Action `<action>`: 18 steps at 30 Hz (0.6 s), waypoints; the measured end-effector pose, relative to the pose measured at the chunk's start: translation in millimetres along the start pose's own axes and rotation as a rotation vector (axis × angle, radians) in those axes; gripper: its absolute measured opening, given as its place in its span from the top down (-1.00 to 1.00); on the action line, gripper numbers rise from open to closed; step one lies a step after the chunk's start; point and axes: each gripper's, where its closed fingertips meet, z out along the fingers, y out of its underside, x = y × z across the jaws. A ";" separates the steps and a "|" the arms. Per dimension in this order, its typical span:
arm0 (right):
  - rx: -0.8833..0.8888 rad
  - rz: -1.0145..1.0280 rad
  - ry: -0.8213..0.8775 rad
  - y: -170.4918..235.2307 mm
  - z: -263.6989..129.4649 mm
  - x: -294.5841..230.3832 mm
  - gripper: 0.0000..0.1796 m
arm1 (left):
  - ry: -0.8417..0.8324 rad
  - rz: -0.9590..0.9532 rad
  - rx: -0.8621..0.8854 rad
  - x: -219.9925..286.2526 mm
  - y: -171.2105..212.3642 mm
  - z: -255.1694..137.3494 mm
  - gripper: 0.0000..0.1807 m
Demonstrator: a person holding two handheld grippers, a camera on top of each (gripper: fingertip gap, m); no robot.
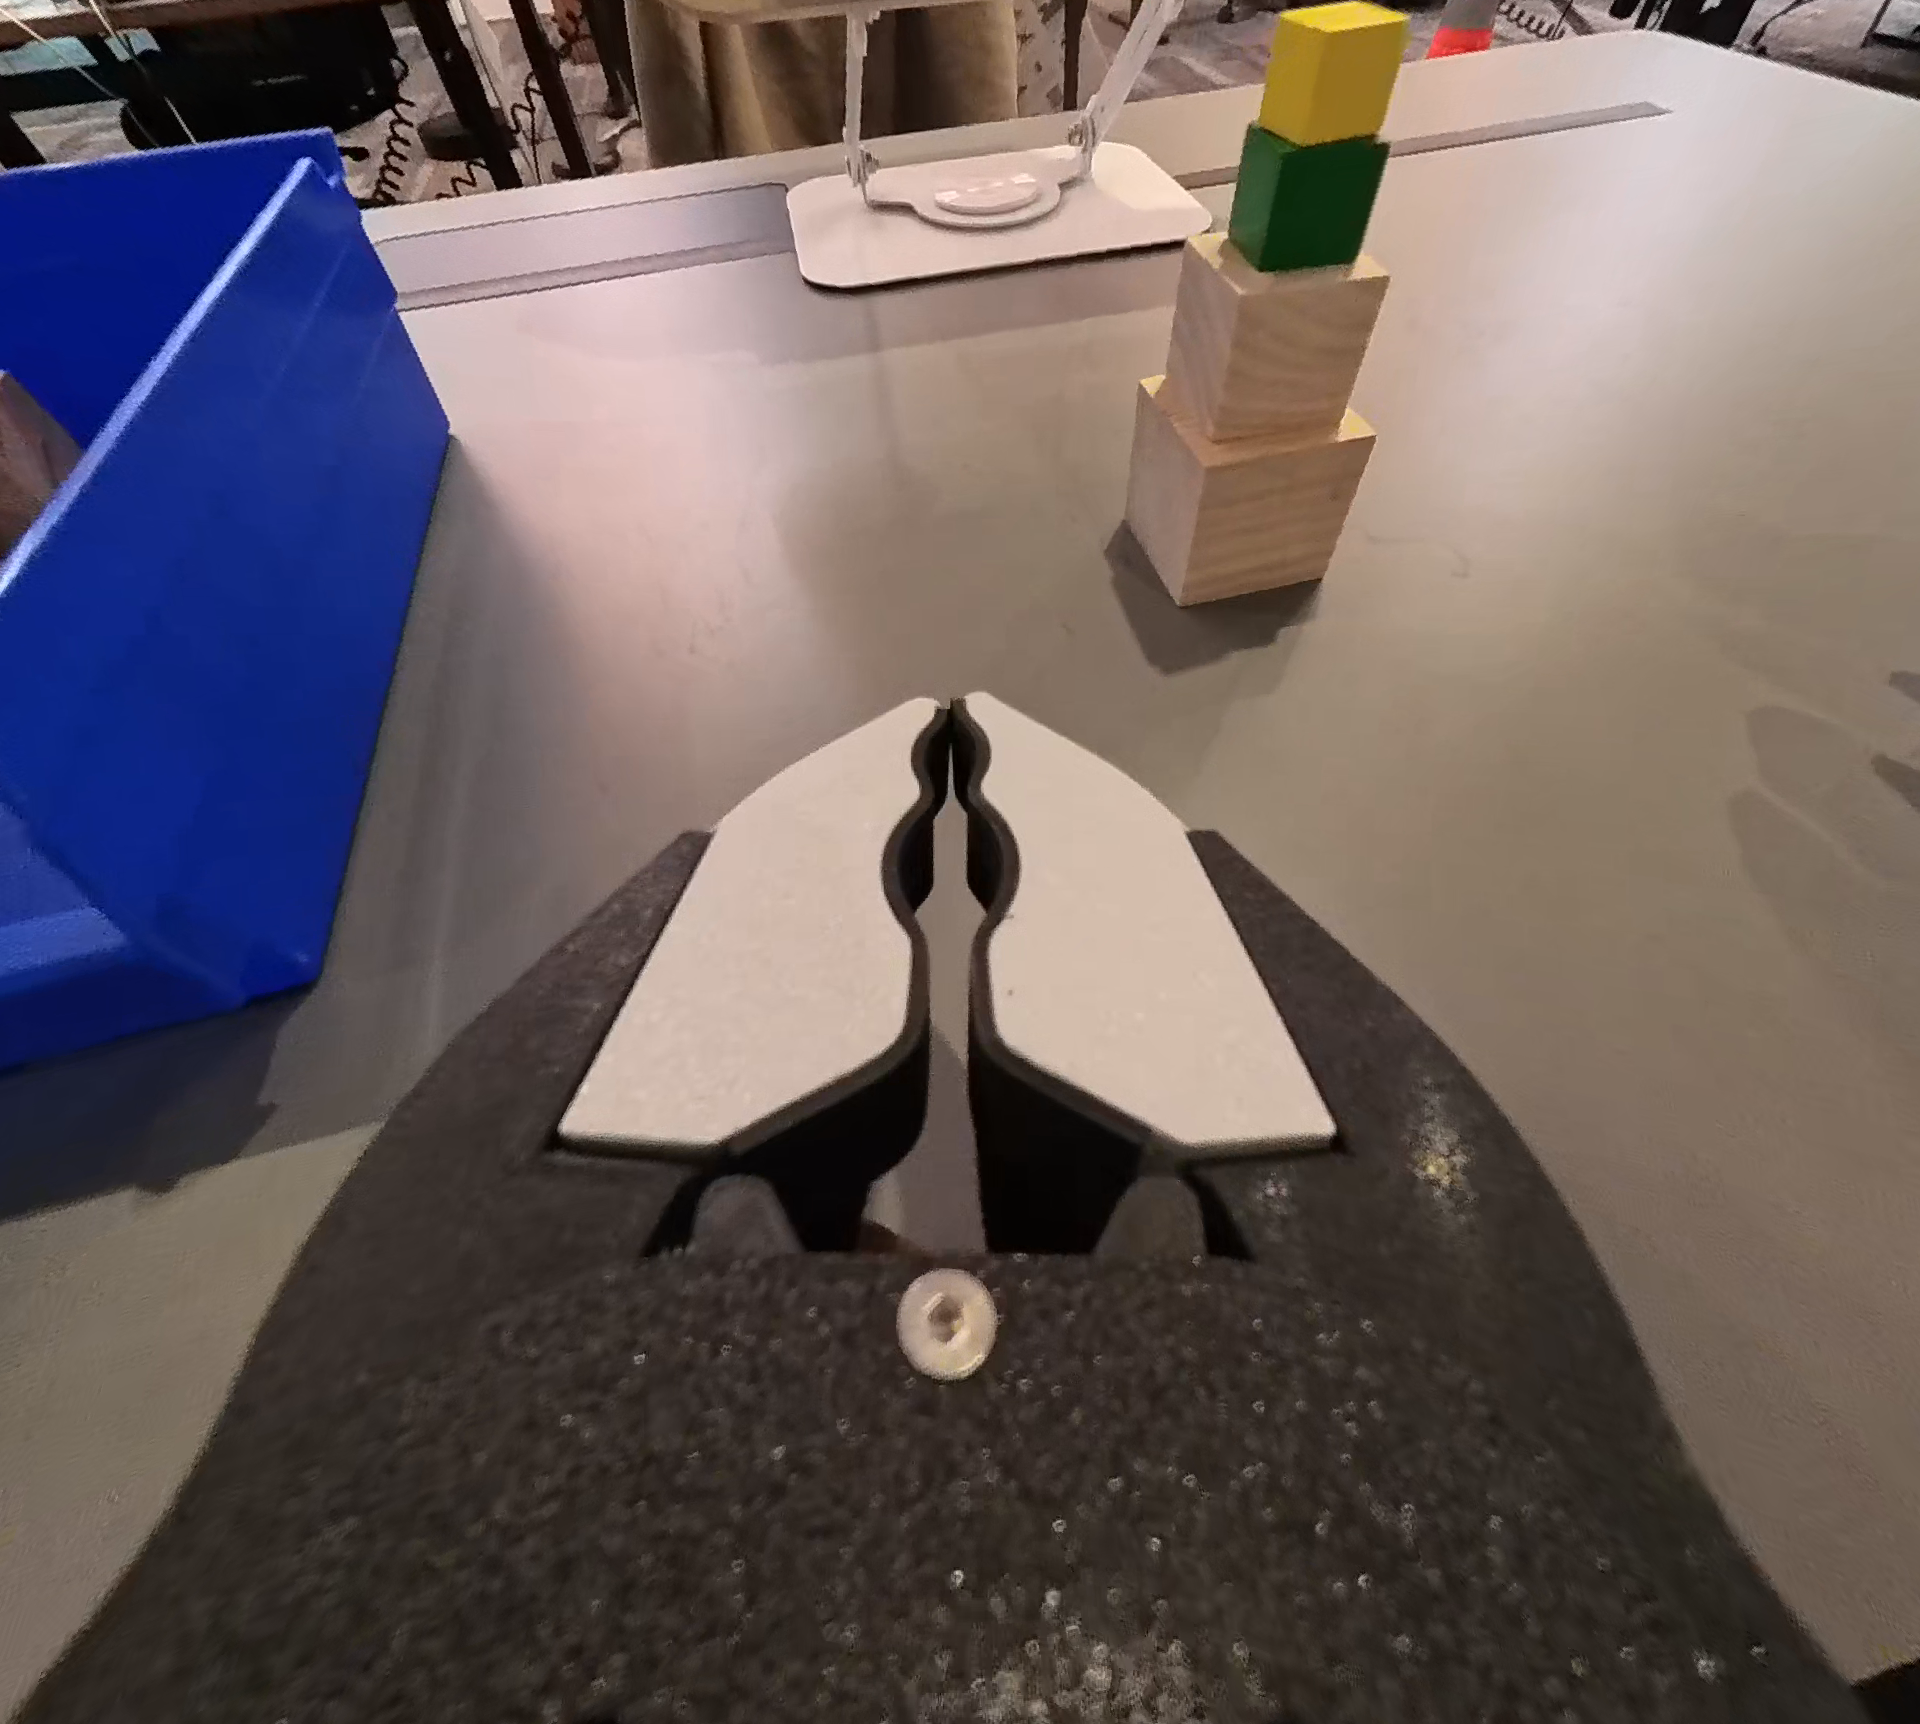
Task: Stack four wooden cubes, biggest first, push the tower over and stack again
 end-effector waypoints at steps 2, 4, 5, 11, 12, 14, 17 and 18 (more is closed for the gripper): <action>-0.003 -0.002 -0.002 0.3 0.4 -0.6 0.63 | 0.002 -0.002 -0.011 0.0 1.2 1.1 1.00; -0.005 -0.005 -0.009 0.5 0.5 -1.5 0.63 | 0.005 0.003 -0.020 0.8 2.3 2.0 1.00; -0.005 -0.005 -0.012 0.5 0.5 -1.7 0.63 | 0.005 0.005 -0.023 1.1 2.7 2.4 1.00; -0.006 -0.003 -0.015 0.6 0.6 -2.0 0.64 | 0.045 -0.014 -0.036 11.7 0.9 10.3 1.00; -0.009 -0.004 -0.015 0.9 1.0 -2.0 0.64 | 0.080 -0.031 -0.033 23.1 -2.8 15.8 1.00; -0.018 -0.004 -0.019 1.7 1.9 -2.5 0.65 | 0.177 -0.008 -0.035 67.1 -13.5 32.2 1.00; 0.000 0.013 -0.030 -0.2 0.4 -1.8 0.65 | 0.304 0.097 -0.054 163.0 -32.7 68.6 1.00; 0.027 0.023 -0.022 -3.1 -2.6 0.2 0.74 | 0.330 0.130 -0.067 194.1 -37.8 82.9 1.00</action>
